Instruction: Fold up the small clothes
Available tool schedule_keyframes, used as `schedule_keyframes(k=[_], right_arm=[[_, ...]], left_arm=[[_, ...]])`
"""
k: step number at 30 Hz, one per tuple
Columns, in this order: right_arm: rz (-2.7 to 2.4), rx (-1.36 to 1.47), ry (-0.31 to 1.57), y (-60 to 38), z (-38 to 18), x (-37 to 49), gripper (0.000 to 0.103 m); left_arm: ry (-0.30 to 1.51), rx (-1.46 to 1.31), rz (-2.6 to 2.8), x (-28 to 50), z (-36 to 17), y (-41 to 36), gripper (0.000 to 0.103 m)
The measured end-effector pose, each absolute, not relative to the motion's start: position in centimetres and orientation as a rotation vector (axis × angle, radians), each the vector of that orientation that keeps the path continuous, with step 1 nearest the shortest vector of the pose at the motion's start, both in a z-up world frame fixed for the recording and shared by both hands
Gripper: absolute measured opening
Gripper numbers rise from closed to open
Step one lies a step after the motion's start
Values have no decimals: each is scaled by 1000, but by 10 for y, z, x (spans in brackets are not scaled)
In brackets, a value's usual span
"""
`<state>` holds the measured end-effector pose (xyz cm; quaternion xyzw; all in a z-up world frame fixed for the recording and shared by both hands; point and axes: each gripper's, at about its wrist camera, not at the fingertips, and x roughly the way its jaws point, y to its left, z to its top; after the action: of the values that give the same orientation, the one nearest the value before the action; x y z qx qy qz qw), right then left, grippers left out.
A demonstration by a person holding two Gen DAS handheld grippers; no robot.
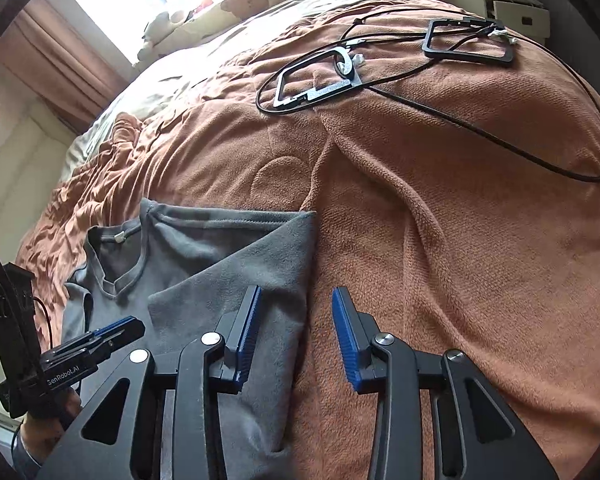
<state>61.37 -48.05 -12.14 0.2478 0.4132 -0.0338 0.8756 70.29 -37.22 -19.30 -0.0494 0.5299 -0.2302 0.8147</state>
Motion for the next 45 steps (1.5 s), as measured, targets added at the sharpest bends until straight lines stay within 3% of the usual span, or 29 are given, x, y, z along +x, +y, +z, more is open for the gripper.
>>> schedule_keyframes(k=[8,11,12,14,23,26,28,29,30,33,45], right_arm=[[-79,453,904,-476,-134,660,34],[-82,457,915,-478,-139,672,11],[-87,447,922,-477,-139,676,6],[-94,399,914,-470,-133,681,4],[-151,258,923,-442,-125,693,5],[-113,331,936,-447,-126,683,13],[-95,348,937,-447,-125,671,30],[-84,355,938,-445,-125,664,44],[-71,360,937,-444,-124,657,49],[-49,347,956,-435,-126,636,49],[-1,349,1058,-417,-144,571,49]], left_arm=[[1122,-25,-469,714,-208,-388,30],[1107,-32,-481,714,-210,-388,26],[1101,-33,-491,714,-209,-388,12],[1091,-42,-525,712,-206,-386,6],[1133,-148,-465,722,-212,-350,6],[1163,-211,-466,721,-211,-344,14],[1164,-202,-455,715,-208,-344,18],[1166,-197,-454,711,-207,-344,23],[1166,-197,-460,707,-206,-344,29],[1160,-191,-480,691,-201,-344,36],[1212,-177,-534,628,-201,-355,36]])
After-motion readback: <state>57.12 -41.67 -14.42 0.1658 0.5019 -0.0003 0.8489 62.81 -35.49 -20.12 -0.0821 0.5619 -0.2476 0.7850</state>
